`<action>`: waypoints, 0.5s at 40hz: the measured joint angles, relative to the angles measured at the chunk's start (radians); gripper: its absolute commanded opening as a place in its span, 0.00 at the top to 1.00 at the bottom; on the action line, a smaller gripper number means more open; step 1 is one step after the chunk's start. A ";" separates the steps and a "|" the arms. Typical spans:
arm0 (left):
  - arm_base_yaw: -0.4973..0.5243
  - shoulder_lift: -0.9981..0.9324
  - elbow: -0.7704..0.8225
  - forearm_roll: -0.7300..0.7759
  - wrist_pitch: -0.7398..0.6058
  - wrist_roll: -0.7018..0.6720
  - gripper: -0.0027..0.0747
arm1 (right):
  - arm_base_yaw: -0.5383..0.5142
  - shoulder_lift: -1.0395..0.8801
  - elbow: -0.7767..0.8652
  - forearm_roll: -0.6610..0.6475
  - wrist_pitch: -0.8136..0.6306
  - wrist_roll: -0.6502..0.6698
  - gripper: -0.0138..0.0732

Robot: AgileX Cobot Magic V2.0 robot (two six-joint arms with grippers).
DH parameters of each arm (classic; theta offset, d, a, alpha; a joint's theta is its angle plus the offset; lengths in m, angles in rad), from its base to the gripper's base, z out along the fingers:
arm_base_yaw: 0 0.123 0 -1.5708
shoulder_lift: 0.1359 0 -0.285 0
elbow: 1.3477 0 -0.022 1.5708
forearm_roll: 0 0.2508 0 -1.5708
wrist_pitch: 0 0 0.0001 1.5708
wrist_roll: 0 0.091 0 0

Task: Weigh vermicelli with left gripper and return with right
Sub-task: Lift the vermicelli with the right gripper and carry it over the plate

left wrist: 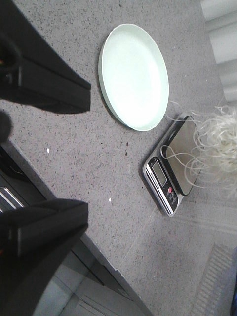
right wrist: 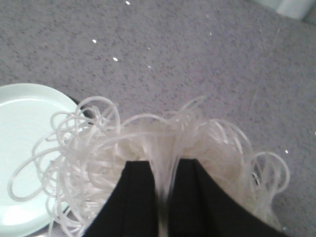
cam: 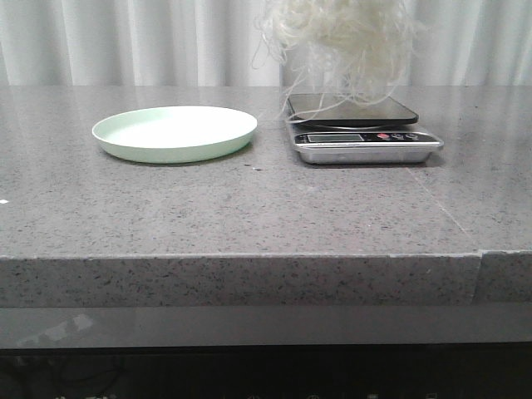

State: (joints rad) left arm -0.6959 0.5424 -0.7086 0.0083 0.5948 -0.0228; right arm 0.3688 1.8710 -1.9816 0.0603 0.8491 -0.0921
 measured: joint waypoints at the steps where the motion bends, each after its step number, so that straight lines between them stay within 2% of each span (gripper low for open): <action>1: 0.000 0.000 0.000 0.000 0.000 0.000 0.35 | 0.010 0.000 -0.009 0.000 0.000 0.000 0.63; 9: 0.000 0.000 0.000 0.000 0.000 0.000 0.35 | 0.120 0.002 -0.096 0.000 -0.004 -0.020 0.63; 20: 0.000 0.000 0.000 0.000 0.000 0.000 0.35 | 0.236 0.057 -0.111 0.007 -0.074 -0.024 0.63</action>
State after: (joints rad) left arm -0.6959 0.5424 -0.7086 0.0083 0.5948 -0.0228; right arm 0.6049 1.9282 -2.0921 0.0677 0.7754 -0.1160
